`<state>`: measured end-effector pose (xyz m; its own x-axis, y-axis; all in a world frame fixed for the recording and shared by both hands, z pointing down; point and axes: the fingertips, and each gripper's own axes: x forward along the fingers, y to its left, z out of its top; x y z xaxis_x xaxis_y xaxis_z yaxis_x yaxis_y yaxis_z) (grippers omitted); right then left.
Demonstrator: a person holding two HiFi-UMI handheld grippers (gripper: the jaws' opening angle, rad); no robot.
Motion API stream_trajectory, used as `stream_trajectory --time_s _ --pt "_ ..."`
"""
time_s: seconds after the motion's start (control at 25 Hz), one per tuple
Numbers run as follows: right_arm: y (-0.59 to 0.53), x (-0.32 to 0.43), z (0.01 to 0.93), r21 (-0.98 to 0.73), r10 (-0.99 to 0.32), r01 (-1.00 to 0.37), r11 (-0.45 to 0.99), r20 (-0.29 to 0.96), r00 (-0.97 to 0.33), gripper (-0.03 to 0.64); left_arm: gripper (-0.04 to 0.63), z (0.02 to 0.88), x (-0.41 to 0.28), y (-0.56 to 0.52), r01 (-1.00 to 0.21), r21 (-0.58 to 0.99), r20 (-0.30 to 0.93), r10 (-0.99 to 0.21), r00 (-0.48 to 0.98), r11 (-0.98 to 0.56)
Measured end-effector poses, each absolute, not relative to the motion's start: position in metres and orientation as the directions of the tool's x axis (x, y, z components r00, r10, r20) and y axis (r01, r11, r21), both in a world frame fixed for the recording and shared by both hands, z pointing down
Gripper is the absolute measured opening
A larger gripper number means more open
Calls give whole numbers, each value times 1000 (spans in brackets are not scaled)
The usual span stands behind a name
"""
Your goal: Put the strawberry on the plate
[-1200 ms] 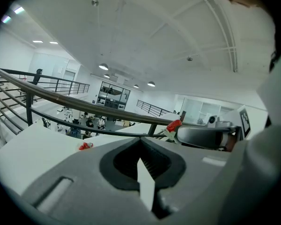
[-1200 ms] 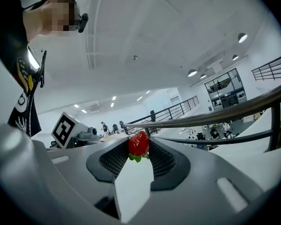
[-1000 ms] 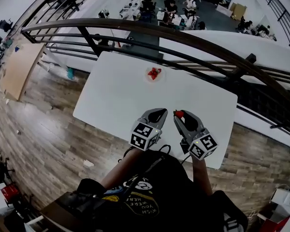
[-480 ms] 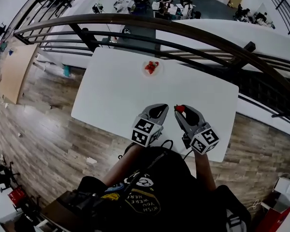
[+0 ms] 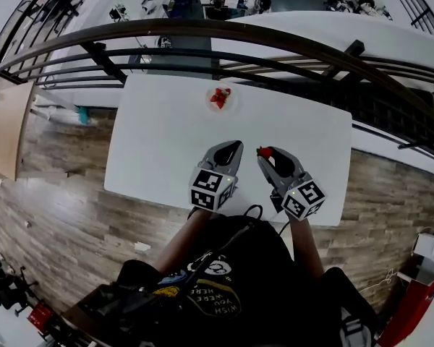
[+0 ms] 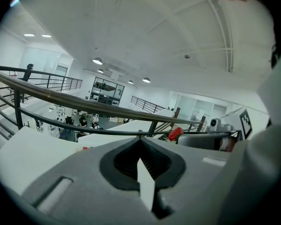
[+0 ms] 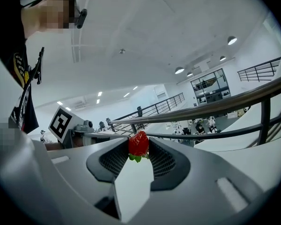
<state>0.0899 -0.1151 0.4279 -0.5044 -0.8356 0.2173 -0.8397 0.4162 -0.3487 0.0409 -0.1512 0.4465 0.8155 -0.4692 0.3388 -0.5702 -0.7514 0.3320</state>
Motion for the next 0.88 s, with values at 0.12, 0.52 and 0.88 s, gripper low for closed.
stream_trajectory --time_s 0.12,0.52,0.88 --pt "-121 88 434 -342 -849 -857 386 232 -475 138 0 451 38 -159 -544 354 318 -449 835 -761" --pt "-128 106 441 -348 -857 -866 360 242 -454 138 0 467 62 -161 -530 363 365 -406 838 -766" --pt "-159 88 442 -352 -820 -832 430 234 -523 138 0 482 49 -179 -581 330 416 -437 797 -744"
